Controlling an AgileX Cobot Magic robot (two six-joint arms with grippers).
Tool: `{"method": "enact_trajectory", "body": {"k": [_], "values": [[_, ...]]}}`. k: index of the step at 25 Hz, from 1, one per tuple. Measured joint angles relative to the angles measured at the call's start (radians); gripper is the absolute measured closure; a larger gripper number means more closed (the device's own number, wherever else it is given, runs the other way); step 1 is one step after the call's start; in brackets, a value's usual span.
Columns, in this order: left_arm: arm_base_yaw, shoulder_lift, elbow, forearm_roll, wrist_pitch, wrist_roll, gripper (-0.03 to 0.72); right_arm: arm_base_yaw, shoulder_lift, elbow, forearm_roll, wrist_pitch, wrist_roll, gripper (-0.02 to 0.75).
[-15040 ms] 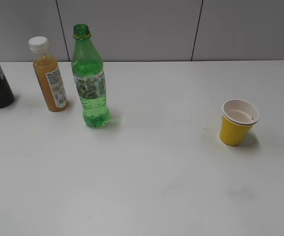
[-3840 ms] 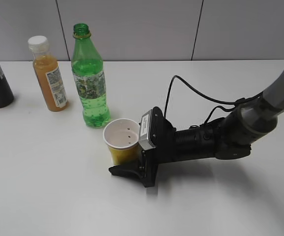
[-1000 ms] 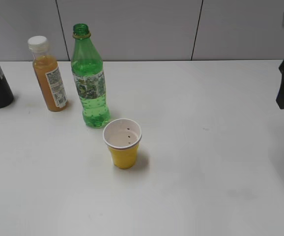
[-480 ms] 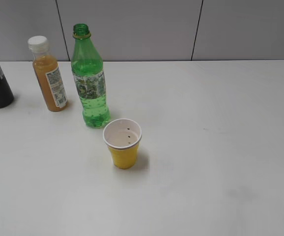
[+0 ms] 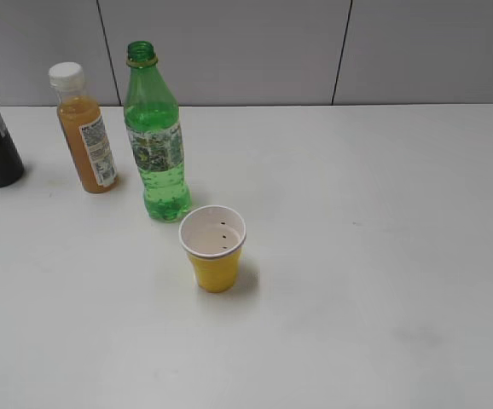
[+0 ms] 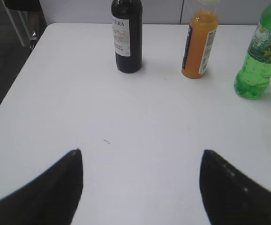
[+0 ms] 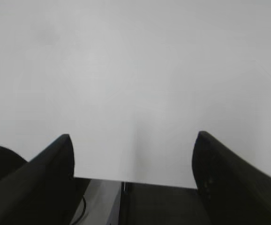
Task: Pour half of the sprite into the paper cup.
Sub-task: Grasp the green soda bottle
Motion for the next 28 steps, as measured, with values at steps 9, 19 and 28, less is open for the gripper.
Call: {"method": "enact_trajectory", "body": {"k": [9,19,28], "values": [[0.000,0.000,0.000,0.000,0.000,0.000,0.100,0.000,-0.267,0.005,0.001,-0.016,0.000,0.149],[0.000,0.000,0.000,0.000,0.000,0.000,0.100,0.000,-0.535,0.032,0.002,0.104,-0.002,0.149],[0.000,0.000,0.000,0.000,0.000,0.000,0.100,0.000,-0.655,0.032,0.002,0.108,-0.002,0.149]]}}
